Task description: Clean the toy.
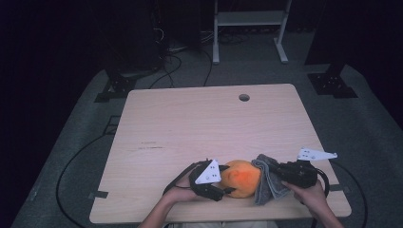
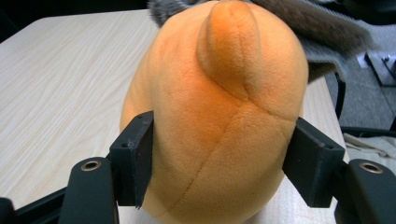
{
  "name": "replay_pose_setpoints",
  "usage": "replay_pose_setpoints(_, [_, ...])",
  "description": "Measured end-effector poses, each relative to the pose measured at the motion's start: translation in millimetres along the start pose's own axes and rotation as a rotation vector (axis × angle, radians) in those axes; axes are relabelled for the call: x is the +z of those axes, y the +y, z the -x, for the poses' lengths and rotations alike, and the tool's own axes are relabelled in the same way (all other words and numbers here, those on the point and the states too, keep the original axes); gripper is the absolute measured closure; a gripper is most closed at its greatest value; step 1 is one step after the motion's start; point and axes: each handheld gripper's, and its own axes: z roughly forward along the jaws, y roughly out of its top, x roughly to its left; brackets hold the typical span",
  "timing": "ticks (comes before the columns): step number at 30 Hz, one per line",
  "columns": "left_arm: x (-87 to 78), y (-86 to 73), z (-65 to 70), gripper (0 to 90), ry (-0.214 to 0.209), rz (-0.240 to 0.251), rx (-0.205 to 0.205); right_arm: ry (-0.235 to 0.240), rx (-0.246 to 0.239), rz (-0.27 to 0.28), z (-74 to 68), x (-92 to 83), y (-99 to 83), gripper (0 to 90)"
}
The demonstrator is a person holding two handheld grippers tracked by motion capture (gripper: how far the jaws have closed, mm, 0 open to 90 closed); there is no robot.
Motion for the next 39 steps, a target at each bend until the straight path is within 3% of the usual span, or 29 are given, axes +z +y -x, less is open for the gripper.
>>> replay_pose_setpoints(5, [-3.8, -5.4, -9.7, 32.8, -0.007, 0.022, -0.090, 0.001, 0.016, 0.036, -2.5, -1.0, -0.9, 79.7])
replay_pose_setpoints(10, [-5.9, -8.7, -17.3, 32.9, -0.013, 0.038, -0.152, -0.001, 0.021, 0.061, -3.4, 0.0, 0.9, 79.8])
replay_pose_setpoints(14, [-7.3, -10.9, -20.9, 33.4, -0.011, 0.052, -0.188, -0.020, -0.006, 0.100, -6.7, -5.0, 3.6, 79.8])
replay_pose_setpoints(18, [-6.2, -10.8, -21.5, 33.5, -0.011, 0.056, -0.199, -0.025, -0.024, 0.123, -9.4, -7.8, 1.7, 79.9])
replay_pose_setpoints(20, [-6.4, -11.4, -22.5, 33.5, -0.010, 0.058, -0.215, -0.007, -0.033, 0.145, -10.9, -10.7, 3.3, 79.9])
replay_pose_setpoints(23, [-5.9, -12.0, -25.0, 33.5, -0.006, 0.068, -0.249, -0.003, -0.060, 0.119, -12.9, -9.5, 4.7, 79.8])
replay_pose_setpoints(28, [-3.3, -5.6, -19.2, 33.5, 0.012, 0.046, -0.224, -0.013, -0.128, 0.062, -25.0, 4.6, 6.8, 79.8])
replay_pose_setpoints(30, [-2.0, -0.4, -15.6, 34.0, 0.029, 0.034, -0.197, 0.021, -0.148, 0.071, -36.0, 9.2, 14.3, 79.9])
replay_pose_setpoints(34, [0.8, 8.3, -9.9, 35.7, 0.058, 0.009, -0.171, 0.061, -0.234, 0.065, -60.6, 19.5, 29.5, 79.7])
replay_pose_setpoints(35, [1.5, 9.5, -8.2, 35.8, 0.062, 0.004, -0.154, 0.066, -0.276, 0.052, -69.6, 23.5, 34.9, 79.7])
replay_pose_setpoints(37, [2.7, 9.7, -5.3, 35.9, 0.067, -0.001, -0.132, 0.059, -0.343, 0.032, -80.4, 30.0, 43.2, 79.7])
replay_pose_setpoints(39, [2.6, 7.8, -5.2, 36.0, 0.072, 0.006, -0.141, 0.031, -0.363, 0.026, -81.3, 35.1, 48.9, 79.8])
